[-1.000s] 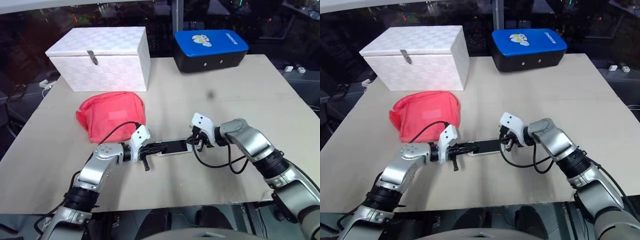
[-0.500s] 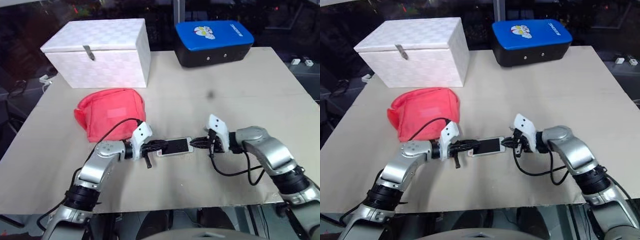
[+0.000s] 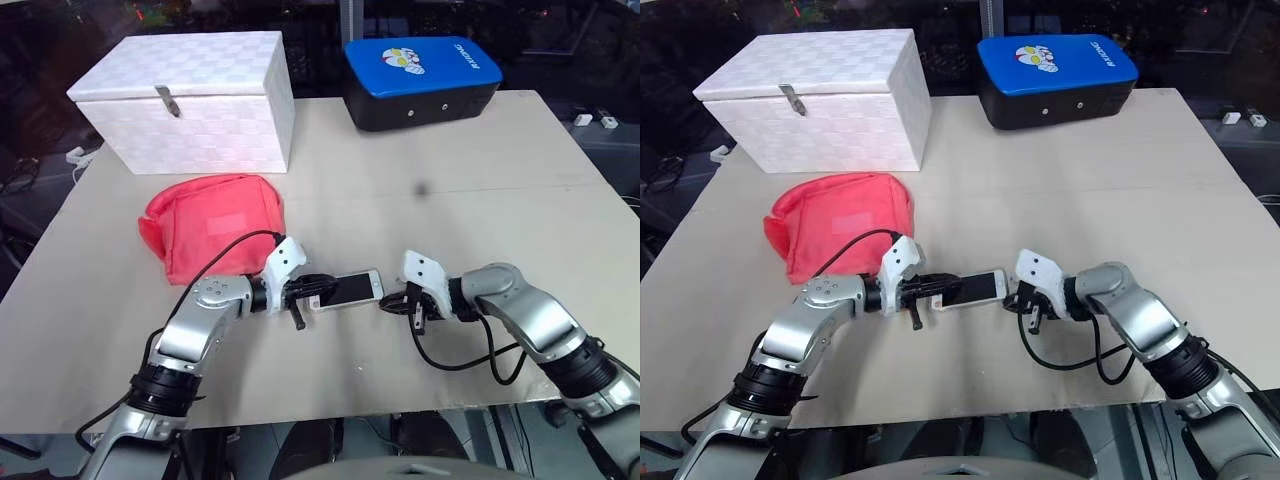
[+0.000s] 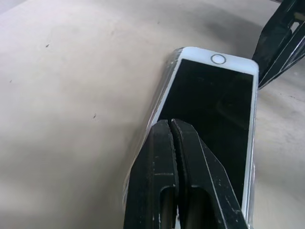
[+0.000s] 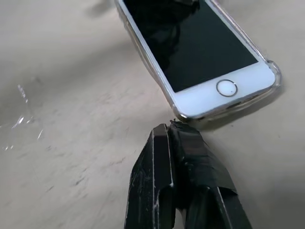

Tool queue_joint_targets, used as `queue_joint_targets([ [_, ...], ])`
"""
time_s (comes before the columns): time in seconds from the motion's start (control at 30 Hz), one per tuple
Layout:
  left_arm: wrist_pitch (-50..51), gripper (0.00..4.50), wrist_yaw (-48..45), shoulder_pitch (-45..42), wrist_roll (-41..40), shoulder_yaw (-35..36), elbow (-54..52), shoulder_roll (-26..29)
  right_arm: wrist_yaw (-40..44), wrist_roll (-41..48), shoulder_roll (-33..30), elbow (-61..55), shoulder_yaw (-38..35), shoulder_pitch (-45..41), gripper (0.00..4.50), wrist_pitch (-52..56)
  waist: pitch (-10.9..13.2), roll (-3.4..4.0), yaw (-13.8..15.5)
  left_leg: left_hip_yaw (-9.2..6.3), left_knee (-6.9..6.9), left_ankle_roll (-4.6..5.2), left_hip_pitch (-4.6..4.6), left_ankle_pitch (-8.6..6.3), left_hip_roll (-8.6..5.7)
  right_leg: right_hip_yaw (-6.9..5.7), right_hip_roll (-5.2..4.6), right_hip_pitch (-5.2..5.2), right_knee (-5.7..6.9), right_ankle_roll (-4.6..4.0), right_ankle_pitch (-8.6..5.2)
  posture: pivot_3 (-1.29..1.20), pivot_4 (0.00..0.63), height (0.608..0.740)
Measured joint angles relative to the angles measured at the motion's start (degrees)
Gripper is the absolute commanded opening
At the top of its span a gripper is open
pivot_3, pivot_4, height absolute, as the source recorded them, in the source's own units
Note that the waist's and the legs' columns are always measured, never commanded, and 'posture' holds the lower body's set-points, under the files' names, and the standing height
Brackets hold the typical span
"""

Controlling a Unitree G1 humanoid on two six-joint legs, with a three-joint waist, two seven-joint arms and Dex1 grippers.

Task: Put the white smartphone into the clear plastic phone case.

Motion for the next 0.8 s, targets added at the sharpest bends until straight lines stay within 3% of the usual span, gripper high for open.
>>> queue_joint_targets([
  [0.13, 3.15, 0.06, 0.1, 1.26, -4.36, 2.67, -1.46, -1.54, -0.09, 3.2, -1.47, -4.49, -4.07, 2.29, 0.0, 2.02, 0.63, 0.08, 0.53, -0.01, 0.03, -0.06, -0.18, 0.04, 0.0, -0.02, 0.0, -0.12, 0.0, 0.0, 0.01, 0.0, 0.15, 0.74],
  [0.23, 6.1, 0.06, -1.27, 3.43, -9.71, 6.14, -4.2, -1.29, -1.77, 4.36, -2.98, -7.84, -8.28, 3.0, 0.0, 3.27, 0.7, 0.05, 0.68, -0.03, 0.21, -0.3, -1.05, 0.18, -0.01, -0.05, 0.0, -0.97, 0.04, 0.0, 0.02, 0.0, 0.15, 0.74],
  [0.37, 9.82, 0.06, -1.84, 4.34, -15.13, 11.14, -7.72, 0.92, -3.29, 5.82, -4.12, -10.96, -11.06, 4.59, 0.0, 5.38, 0.71, 0.03, 0.76, -0.06, 0.22, -0.31, -1.51, 0.18, -0.03, -0.09, -0.03, -1.38, -0.02, 0.0, 0.02, 0.0, 0.15, 0.74],
  [0.4, 9.74, 0.06, -2.92, 6.63, -15.57, 12.19, -9.03, 3.92, -5.35, 5.3, -4.05, -12.0, -11.1, 5.07, 0.0, 5.85, 0.72, 0.02, 0.41, -0.05, 0.2, -0.31, -1.56, 0.18, -0.03, -0.02, -0.03, -1.45, -0.01, 0.0, 0.02, 0.0, 0.15, 0.74],
  [0.47, 8.55, 0.06, -3.92, 10.0, -13.89, 13.16, -8.07, 7.9, -8.09, 3.73, -4.14, -12.03, -11.05, 5.61, 0.0, 6.0, 0.75, 0.08, 0.4, -0.05, 0.19, -0.32, -1.54, 0.19, -0.04, -0.01, -0.02, -1.48, 0.03, -0.01, 0.02, 0.0, 0.15, 0.74],
  [0.8, 3.1, 0.06, -4.75, 11.46, -7.51, 10.12, -5.67, 10.42, -12.45, -0.68, -2.3, -10.79, -6.53, 3.17, 0.0, 5.36, 0.79, 0.07, 1.01, -0.07, 0.24, -0.32, -1.55, 0.2, -0.07, -0.03, -0.04, -1.46, 0.05, -0.01, 0.03, 0.0, 0.15, 0.74],
])
